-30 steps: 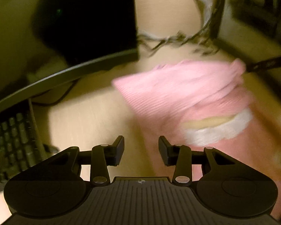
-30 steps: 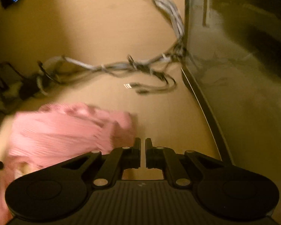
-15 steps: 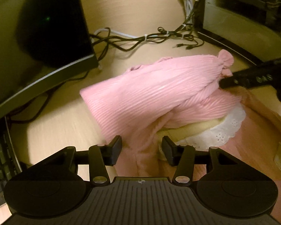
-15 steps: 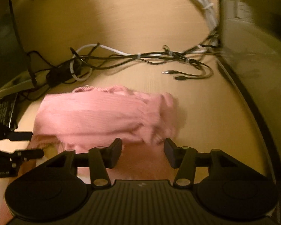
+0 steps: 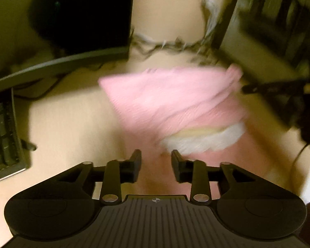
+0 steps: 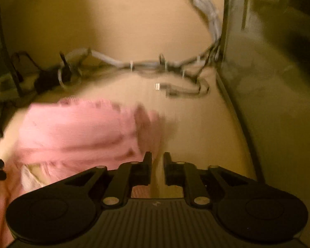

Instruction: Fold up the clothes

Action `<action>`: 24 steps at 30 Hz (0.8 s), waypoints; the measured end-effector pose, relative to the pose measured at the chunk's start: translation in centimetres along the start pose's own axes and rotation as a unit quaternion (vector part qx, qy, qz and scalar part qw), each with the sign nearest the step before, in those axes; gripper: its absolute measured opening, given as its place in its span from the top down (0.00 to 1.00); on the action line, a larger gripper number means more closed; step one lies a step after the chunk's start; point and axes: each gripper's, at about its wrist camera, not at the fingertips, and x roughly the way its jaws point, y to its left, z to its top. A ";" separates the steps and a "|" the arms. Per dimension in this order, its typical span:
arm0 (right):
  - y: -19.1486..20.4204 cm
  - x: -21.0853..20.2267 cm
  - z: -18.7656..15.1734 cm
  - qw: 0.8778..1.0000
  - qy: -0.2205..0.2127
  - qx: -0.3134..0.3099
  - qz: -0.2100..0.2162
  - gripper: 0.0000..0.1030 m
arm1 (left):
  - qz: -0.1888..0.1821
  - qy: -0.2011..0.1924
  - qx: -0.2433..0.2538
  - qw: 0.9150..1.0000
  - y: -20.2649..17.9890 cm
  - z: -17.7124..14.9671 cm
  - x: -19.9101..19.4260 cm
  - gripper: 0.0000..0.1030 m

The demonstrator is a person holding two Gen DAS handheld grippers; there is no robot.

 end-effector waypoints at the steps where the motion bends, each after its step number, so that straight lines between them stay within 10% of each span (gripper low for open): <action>1: 0.0 -0.4 0.1 1.000 -0.006 -0.004 -0.003 0.79 | -0.009 -0.009 -0.007 1.000 -0.2 0.4 -0.3 0.53; 3: 0.0 -1.1 0.3 1.000 -0.019 -0.013 -0.009 0.63 | -0.027 -0.027 -0.033 0.999 -0.3 1.7 -0.4 0.47; 8: 1.3 1.7 1.2 0.998 0.010 0.023 0.066 0.60 | -0.036 -0.040 -0.142 0.988 0.3 3.8 4.3 0.41; 12: 1.5 6.7 -2.1 0.997 0.080 -0.008 0.014 0.61 | 0.005 0.008 -0.172 0.985 0.5 2.7 8.2 0.42; 24: 5.0 10.0 3.1 0.994 0.046 -0.087 0.055 0.54 | -0.015 -0.004 -0.202 0.979 1.4 1.7 5.9 0.30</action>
